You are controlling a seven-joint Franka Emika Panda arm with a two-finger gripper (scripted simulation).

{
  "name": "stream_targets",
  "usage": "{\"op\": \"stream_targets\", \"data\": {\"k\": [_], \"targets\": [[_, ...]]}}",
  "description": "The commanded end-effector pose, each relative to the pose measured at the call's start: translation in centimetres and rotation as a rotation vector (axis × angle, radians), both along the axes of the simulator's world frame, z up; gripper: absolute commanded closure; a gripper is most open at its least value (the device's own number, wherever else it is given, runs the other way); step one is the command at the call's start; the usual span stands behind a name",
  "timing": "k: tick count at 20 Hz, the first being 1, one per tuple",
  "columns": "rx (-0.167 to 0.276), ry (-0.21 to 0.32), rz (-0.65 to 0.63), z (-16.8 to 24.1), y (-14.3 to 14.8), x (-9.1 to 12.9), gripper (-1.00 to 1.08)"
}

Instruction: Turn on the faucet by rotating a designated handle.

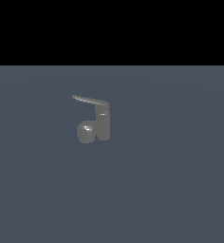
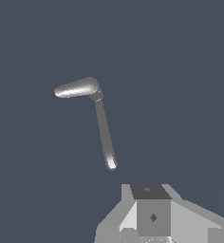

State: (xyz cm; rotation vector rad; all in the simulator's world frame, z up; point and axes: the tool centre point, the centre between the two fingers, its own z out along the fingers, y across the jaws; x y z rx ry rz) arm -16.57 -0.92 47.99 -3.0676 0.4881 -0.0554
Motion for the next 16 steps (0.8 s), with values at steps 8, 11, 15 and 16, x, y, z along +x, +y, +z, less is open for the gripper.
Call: {"op": "stream_targets", "data": {"k": [8,11,15,16], "targets": [[0.029,0.019,-0.216,-3.0,1.6,5.8,1.08],[0.035,0.025,-0.285,-4.1,2.2,7.6,1.08],[0.041,0.034,-0.378,-5.9,3.1,9.9,1.08],[0.042,0.036,-0.401,-6.3,3.3,10.4,1.08]]}}
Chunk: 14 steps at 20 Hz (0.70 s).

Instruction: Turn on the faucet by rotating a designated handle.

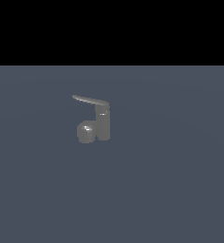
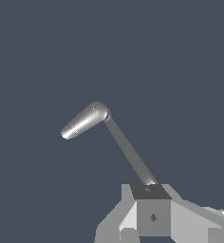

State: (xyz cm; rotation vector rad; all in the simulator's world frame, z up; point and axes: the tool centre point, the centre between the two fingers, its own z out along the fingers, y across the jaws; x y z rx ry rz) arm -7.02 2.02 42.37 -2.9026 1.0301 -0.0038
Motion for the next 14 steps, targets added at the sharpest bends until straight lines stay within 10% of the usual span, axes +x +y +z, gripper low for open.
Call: {"op": "stream_targets", "data": {"k": [1,14], "targets": [[0.004,0.006,-0.06,-1.1,0.6,1.4,1.08],[0.005,0.035,-0.364,-8.2,3.6,7.9,1.08]]}}
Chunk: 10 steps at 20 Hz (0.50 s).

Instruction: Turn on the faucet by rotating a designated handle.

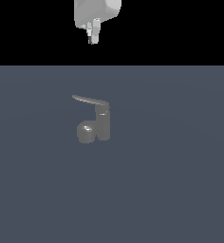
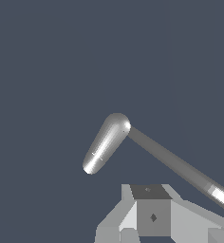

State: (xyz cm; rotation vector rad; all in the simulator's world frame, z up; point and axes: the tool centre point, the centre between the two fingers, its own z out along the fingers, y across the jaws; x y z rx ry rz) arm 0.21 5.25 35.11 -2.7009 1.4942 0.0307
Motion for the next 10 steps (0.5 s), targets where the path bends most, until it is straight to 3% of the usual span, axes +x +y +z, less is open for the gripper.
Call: {"op": "stream_targets", "data": {"k": [1,10], "targets": [[-0.002,0.005,-0.06,-1.5,0.6,1.2,1.08],[-0.015,0.02,-0.27,-7.4,2.9,4.7,1.08]]}}
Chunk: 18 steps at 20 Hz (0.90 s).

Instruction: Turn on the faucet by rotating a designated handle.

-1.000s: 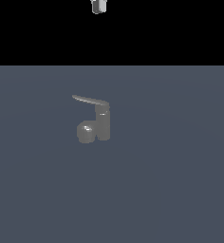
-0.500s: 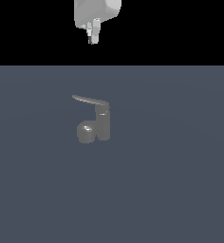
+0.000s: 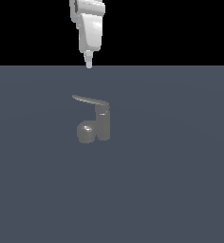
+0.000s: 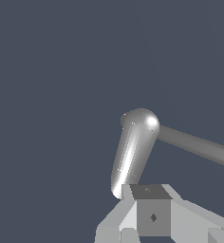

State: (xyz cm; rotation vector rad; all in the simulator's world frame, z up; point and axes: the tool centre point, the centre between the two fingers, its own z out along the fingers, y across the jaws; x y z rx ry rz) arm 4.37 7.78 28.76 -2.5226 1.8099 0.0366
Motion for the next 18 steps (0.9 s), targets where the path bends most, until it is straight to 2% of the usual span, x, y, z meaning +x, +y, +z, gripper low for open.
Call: {"op": "stream_targets", "data": {"k": [1,10,18], "targets": [[-0.005,0.003,-0.06,-1.7,0.7,0.9,1.08],[-0.027,0.01,-0.247,-7.7,2.7,3.3,1.08],[-0.04,0.01,-0.338,-10.8,3.8,4.3,1.08]]}}
